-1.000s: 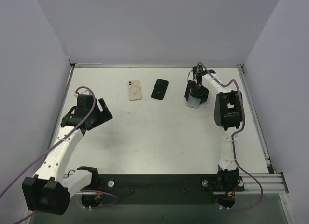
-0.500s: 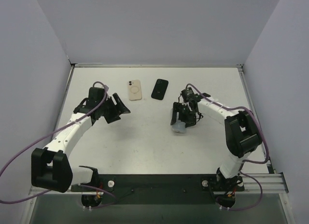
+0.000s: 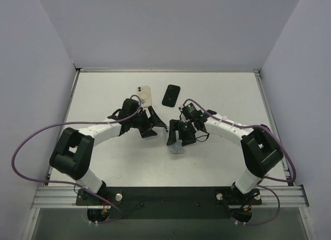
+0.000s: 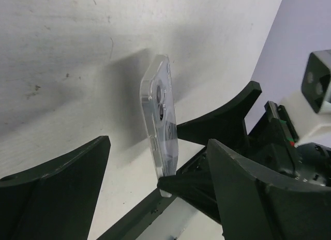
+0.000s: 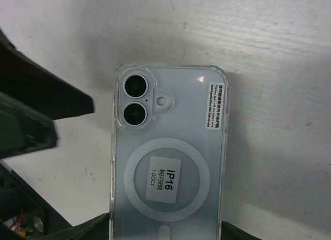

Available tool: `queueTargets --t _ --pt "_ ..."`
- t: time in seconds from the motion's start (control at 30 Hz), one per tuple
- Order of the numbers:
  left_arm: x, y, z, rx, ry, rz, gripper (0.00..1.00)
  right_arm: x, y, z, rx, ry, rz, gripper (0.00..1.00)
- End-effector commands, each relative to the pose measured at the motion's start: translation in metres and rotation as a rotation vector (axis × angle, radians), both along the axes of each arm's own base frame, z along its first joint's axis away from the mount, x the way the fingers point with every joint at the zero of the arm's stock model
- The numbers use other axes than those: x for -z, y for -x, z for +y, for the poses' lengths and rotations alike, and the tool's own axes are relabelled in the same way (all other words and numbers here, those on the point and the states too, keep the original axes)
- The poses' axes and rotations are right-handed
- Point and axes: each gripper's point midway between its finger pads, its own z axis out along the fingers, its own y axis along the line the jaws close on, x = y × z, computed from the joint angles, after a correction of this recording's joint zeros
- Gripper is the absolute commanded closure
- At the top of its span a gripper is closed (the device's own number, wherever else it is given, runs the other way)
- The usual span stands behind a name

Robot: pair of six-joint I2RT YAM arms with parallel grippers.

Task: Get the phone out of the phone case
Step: Adjust the phone.

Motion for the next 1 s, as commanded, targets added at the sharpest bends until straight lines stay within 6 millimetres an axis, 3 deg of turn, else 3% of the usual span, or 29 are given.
queueTargets --t 0.0,0.13,0.37,0.47,0.63,0.67,0.7,0.73,0.77,0.83,0.87,0.97 --pt "-0.004 -0.003 -0.032 0.025 0.118 -0.032 0.13 -0.024 -0.001 0.026 -0.066 -0.077 -0.035 0.75" --pt "0.006 -0.002 -0.038 0.046 0.105 -0.012 0.14 -0.026 0.003 0.034 -0.082 -0.078 -0.037 0.75" --pt "0.021 0.003 -0.037 0.040 0.063 0.004 0.25 -0.024 0.004 0.045 -0.078 -0.088 -0.013 0.74" --pt "0.020 0.002 -0.036 0.026 0.056 -0.010 0.42 -0.023 0.004 0.048 -0.074 -0.091 0.001 0.74" --pt "0.018 -0.001 -0.034 0.019 0.041 -0.025 0.88 -0.026 0.002 0.052 -0.085 -0.092 0.006 0.73" --pt "0.018 -0.002 -0.034 0.020 0.032 -0.028 0.98 -0.025 0.002 0.051 -0.099 -0.083 0.001 0.71" --pt "0.021 -0.001 -0.032 0.020 0.016 -0.014 1.00 -0.028 0.000 0.050 -0.101 -0.076 -0.013 0.65" --pt "0.019 -0.004 -0.033 0.021 0.010 -0.018 1.00 -0.028 0.001 0.046 -0.102 -0.046 -0.011 0.46" --pt "0.019 -0.005 -0.032 0.017 -0.002 -0.019 1.00 -0.032 -0.010 0.040 -0.087 0.003 -0.074 0.38" --pt "0.019 -0.004 -0.031 0.015 -0.011 -0.004 1.00 -0.035 -0.012 0.030 -0.091 0.084 -0.137 0.22" --pt "0.018 -0.004 -0.031 0.012 -0.009 0.002 1.00 -0.043 -0.026 0.022 -0.059 0.148 -0.227 0.19" --pt "0.023 0.000 -0.027 0.002 -0.062 0.053 1.00 -0.055 -0.026 0.016 -0.100 0.262 -0.331 0.14"
